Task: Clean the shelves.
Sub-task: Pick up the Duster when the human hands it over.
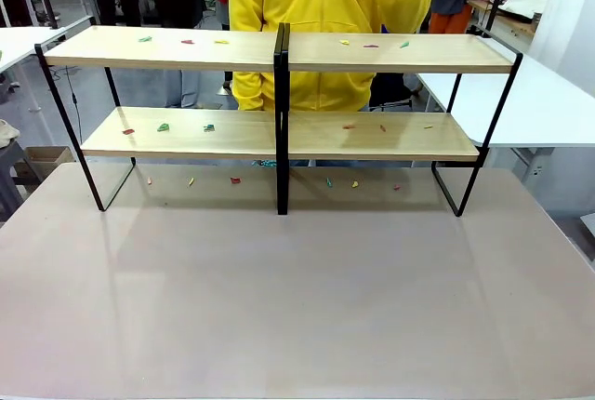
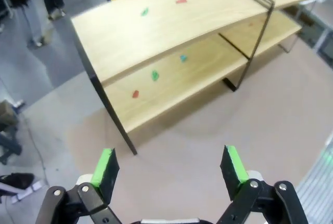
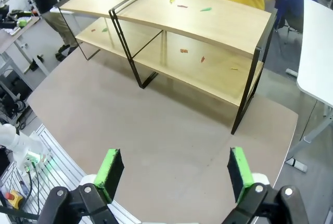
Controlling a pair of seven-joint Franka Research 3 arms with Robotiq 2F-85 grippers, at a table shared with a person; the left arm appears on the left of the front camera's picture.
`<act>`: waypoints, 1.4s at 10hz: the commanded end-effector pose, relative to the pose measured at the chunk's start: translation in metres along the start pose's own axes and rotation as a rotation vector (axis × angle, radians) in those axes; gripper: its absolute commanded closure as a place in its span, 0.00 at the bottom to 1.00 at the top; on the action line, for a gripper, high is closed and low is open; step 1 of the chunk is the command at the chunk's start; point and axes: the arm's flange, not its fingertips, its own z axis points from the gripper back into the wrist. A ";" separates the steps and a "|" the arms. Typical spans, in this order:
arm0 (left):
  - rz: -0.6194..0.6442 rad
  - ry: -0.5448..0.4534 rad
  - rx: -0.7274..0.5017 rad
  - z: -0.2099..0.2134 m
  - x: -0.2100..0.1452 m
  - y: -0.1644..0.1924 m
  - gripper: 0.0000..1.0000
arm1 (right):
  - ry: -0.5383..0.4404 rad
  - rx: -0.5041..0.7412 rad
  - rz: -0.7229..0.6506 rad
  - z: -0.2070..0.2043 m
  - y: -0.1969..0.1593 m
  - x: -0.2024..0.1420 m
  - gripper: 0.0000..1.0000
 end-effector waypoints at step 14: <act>0.008 -0.044 0.043 -0.018 0.038 -0.010 0.00 | -0.065 0.025 0.045 -0.011 0.005 0.018 0.00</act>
